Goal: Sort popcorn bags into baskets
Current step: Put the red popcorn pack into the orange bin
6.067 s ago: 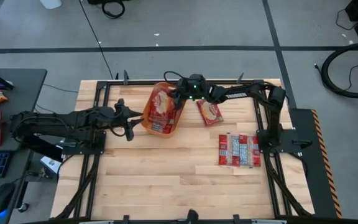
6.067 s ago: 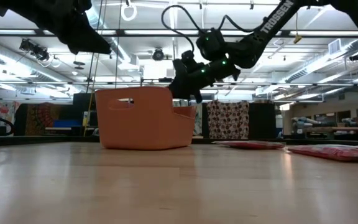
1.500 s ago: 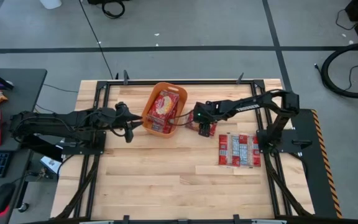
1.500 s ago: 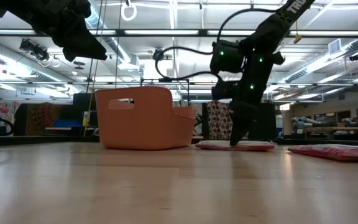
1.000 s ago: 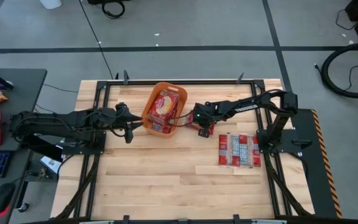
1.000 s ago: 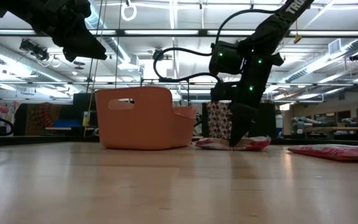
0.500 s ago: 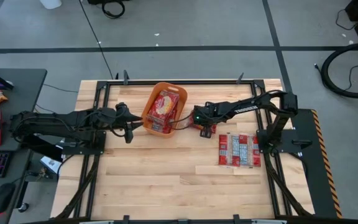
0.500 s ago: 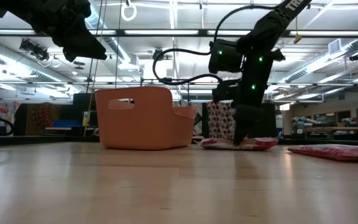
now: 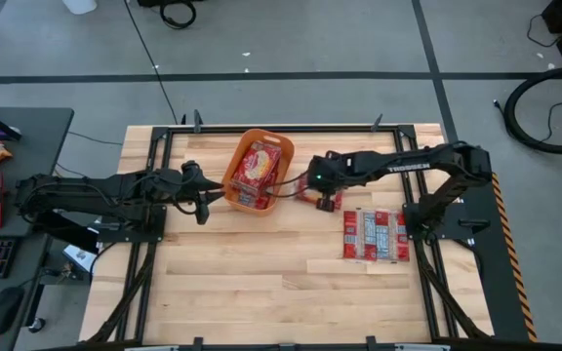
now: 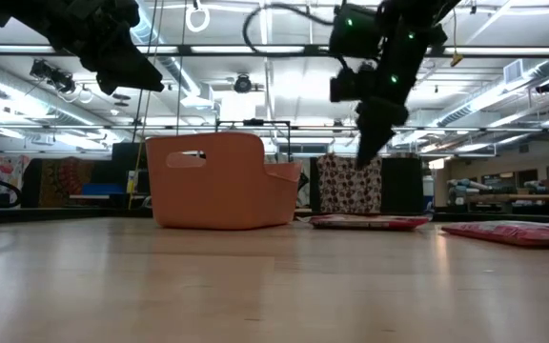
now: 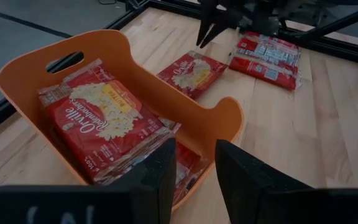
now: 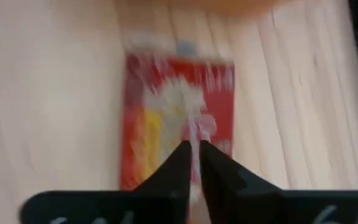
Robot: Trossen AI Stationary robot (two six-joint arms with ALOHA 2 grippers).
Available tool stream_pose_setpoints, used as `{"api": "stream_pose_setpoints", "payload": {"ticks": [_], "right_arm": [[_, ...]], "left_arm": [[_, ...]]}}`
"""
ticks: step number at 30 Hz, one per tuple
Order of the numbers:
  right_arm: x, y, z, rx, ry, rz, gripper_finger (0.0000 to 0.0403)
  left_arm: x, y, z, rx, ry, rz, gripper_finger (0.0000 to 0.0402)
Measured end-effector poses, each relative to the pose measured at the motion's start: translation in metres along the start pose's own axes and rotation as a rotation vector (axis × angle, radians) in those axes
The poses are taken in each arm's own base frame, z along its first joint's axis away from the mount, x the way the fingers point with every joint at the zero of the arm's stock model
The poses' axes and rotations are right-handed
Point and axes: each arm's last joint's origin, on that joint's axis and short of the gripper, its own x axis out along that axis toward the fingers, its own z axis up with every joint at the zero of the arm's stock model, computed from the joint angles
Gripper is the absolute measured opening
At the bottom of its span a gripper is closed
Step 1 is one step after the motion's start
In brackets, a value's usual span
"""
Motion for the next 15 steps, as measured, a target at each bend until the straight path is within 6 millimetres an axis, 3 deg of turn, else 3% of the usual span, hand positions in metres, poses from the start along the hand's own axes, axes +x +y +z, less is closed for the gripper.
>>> {"api": "stream_pose_setpoints", "payload": {"ticks": [4,7,15], "right_arm": [[0.010,0.000,-0.025,-0.050,0.172,-0.002,0.0083],[0.009,0.013,-0.040,-0.172,0.269,-0.020,0.0111],[0.027,0.044,-0.083,-0.597,0.338,-0.118,0.0134]], "left_arm": [[0.000,0.000,-0.001,-0.002,0.010,0.002,0.0116],[0.000,0.001,-0.002,0.006,0.022,0.005,0.0116],[0.000,0.001,-0.002,0.007,0.023,0.005,0.0116]]}}
